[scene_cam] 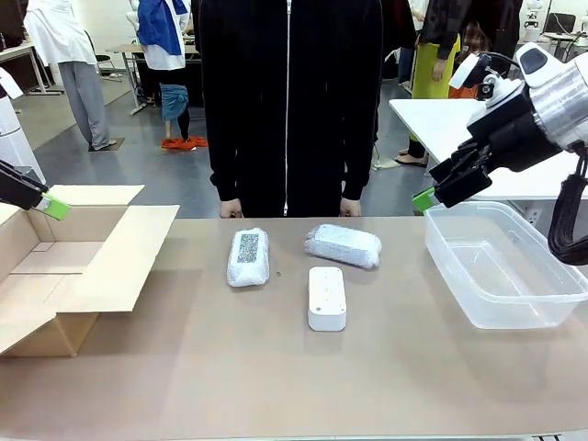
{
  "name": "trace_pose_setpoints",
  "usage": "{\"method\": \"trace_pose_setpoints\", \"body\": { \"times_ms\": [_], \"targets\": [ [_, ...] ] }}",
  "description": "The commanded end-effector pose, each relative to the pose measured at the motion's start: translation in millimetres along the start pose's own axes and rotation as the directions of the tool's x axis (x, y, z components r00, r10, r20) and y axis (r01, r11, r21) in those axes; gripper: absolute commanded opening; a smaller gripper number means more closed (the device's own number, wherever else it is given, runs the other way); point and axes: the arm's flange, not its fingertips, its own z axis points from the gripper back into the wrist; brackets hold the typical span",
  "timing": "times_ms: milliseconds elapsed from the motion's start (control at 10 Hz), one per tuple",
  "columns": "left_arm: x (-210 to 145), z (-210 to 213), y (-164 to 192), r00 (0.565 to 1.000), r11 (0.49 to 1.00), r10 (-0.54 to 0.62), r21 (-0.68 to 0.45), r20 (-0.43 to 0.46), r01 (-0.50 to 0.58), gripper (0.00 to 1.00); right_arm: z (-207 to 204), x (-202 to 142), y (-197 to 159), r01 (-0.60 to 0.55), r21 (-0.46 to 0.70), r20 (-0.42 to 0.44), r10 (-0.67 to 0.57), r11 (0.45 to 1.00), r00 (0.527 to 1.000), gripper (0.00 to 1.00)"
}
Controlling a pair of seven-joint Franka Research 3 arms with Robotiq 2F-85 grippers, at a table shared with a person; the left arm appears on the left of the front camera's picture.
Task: Separate and place wrapped and unwrapped clocks.
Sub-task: Pick up the Digital clock indicated by the person.
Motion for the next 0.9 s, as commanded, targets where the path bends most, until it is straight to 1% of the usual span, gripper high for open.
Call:
{"method": "trace_pose_setpoints", "body": {
  "times_ms": [0,800],
  "targets": [
    [0.7,2.8,-0.4,1.000,1.000,0.003,-0.001,0.013,-0.003,1.00,-0.9,-5.2,-3.9,0.016,0.023,0.000,-0.016,1.000,1.000,1.00],
    [0.7,2.8,-0.4,1.000,1.000,0.003,-0.001,0.013,-0.003,1.00,-0.9,-5.2,-3.9,0.016,0.023,0.000,-0.016,1.000,1.000,1.00]
  ]
}}
